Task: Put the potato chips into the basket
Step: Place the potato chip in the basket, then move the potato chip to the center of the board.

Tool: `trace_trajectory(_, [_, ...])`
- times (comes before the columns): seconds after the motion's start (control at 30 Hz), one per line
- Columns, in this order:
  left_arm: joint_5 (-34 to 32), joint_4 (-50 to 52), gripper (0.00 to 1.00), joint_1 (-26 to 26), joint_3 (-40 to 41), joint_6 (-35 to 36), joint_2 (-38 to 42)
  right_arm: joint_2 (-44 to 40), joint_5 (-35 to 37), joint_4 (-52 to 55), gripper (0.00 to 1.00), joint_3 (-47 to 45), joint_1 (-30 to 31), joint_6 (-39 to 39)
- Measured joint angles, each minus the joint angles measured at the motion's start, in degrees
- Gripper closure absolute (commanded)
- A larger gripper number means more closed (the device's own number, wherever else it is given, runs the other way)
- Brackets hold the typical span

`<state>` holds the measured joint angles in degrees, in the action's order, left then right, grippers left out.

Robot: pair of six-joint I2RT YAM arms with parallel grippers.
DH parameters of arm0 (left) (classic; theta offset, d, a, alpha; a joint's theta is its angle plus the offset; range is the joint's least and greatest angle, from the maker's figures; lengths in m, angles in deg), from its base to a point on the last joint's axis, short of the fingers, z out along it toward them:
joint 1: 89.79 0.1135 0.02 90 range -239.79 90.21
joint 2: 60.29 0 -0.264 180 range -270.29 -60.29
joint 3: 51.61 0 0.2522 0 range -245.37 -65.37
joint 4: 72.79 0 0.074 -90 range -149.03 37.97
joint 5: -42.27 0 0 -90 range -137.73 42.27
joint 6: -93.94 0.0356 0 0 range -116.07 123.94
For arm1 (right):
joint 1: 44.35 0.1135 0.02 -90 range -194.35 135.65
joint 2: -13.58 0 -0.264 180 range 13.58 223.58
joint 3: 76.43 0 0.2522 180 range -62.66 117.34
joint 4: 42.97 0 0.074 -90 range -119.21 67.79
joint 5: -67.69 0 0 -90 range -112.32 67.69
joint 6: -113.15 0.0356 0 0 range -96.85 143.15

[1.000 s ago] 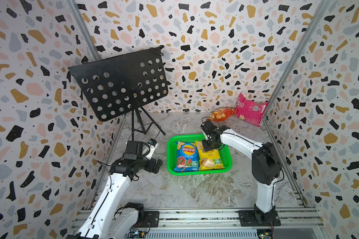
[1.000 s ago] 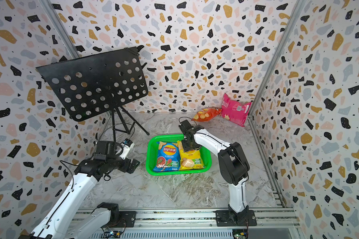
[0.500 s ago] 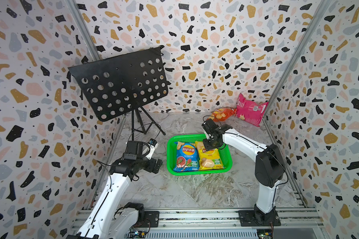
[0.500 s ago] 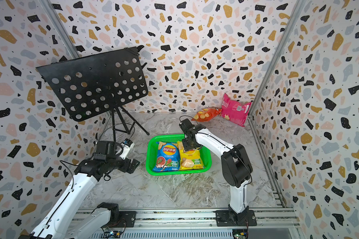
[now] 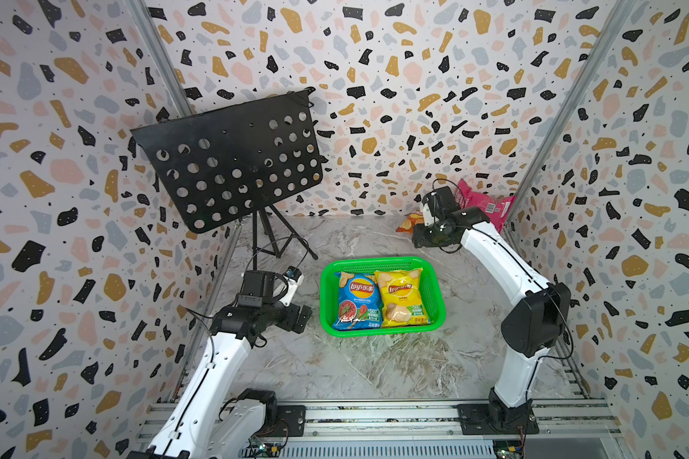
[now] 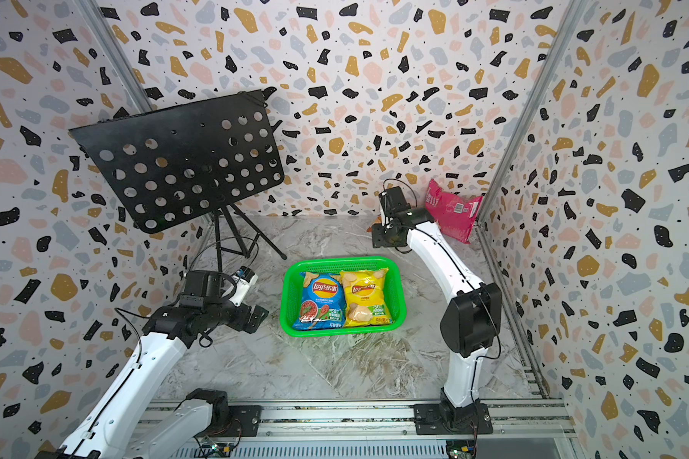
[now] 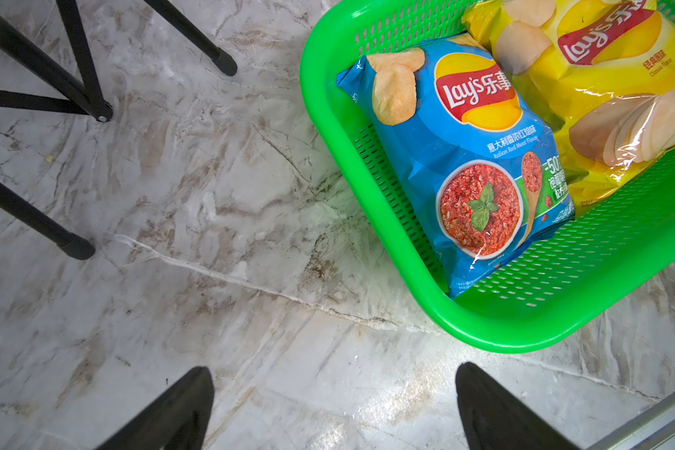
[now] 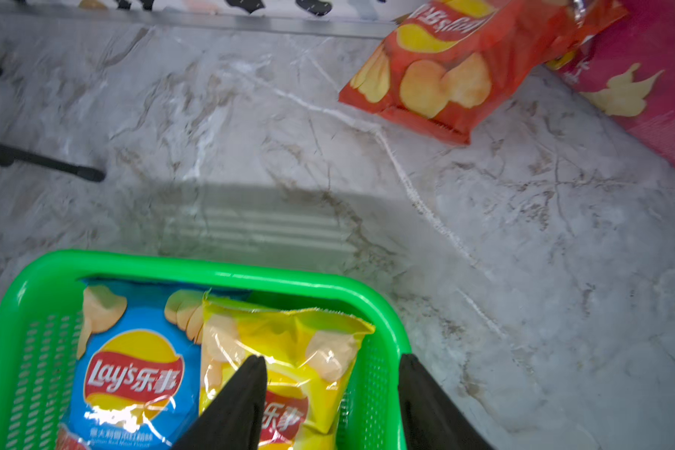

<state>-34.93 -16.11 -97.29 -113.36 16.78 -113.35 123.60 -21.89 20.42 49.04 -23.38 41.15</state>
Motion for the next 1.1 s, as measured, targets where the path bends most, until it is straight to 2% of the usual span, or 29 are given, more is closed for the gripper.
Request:
trace_trajectory(0.37, [0.02,0.00,0.00,0.00,0.00,0.02,-0.11,21.86,-6.93,0.87,0.41,20.00,-10.14,7.43])
trace_trajectory(0.6, [0.02,0.00,0.00,0.00,0.00,0.02,-0.11,28.13,-12.00,0.15,0.44,25.46,-11.87,12.87])
trace_trajectory(0.7, [0.02,0.00,0.00,0.00,0.00,0.02,-0.11,28.94,-13.18,-0.68,0.54,25.49,-12.09,14.45])
trace_trajectory(0.87, [0.00,0.00,0.00,0.00,0.00,0.02,-0.11,29.33,-14.80,-1.73,0.92,25.42,-12.28,15.98])
trace_trajectory(0.93, [0.02,0.00,0.00,0.00,0.00,0.02,-0.11,29.11,-14.82,-2.80,1.00,24.39,-12.31,15.82])
trace_trajectory(1.1, [0.02,0.00,0.00,0.00,0.00,0.02,-0.09,25.55,-14.64,-4.61,1.00,15.47,-12.31,14.53])
